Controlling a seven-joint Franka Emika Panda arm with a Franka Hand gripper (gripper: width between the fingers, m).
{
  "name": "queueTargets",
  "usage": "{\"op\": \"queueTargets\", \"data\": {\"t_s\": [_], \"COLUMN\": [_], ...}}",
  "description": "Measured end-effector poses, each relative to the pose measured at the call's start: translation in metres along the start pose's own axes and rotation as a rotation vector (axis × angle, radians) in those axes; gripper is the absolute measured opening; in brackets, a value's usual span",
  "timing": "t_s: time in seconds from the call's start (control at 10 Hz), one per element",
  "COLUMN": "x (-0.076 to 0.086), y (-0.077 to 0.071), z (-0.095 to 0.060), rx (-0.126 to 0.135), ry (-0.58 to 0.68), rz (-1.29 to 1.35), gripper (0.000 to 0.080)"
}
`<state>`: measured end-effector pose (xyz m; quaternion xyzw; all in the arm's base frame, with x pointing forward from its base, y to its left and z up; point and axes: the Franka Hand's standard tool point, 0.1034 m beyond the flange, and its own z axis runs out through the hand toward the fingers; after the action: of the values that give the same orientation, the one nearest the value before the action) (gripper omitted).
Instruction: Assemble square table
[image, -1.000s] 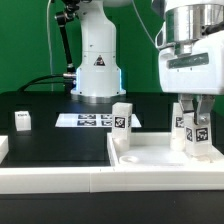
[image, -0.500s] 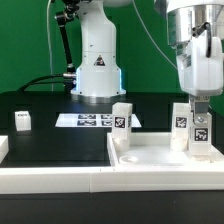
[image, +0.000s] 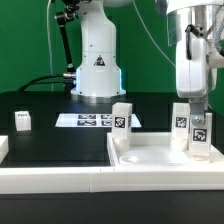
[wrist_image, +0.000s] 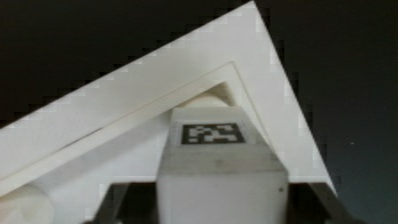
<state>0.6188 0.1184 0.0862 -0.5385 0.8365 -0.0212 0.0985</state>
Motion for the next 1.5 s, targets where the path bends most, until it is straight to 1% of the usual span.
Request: {"op": "queueTargets", "data": {"t_s": [0.1, 0.2, 0.3, 0.4, 0.5, 0.6, 1.0, 1.3, 1.5], "x": [-0.0001, 0.0, 0.0, -0.001, -0.0022, -0.0027, -0.0018, -0.0018, -0.0026], "y": [0.0002, 0.0002, 0.0005, 0.0004, 0.0006, 0.0006, 0.0001, -0.0008, -0.0005], "z": [0.0001, 0.0003, 0.0006, 0.0001, 0.0, 0.0001, 0.0, -0.0006, -0.0005], "rx": [0.0, 0.0, -0.002, -0.004, -0.003, 0.001, 0.001, -0.004, -0.006], "ry": [0.0, 0.0, 0.001, 0.0, -0.001, -0.002, -0.001, 0.015, 0.021], "rz": [-0.027, -0.062, -0.11, -0.175, -0.238, -0.305, -0.567, -0.905, -1.035], "gripper": [0.0402, 0.0536, 0.0536, 0.0626, 0.0642, 0.0642, 0.0649, 0.0649, 0.0649]}}
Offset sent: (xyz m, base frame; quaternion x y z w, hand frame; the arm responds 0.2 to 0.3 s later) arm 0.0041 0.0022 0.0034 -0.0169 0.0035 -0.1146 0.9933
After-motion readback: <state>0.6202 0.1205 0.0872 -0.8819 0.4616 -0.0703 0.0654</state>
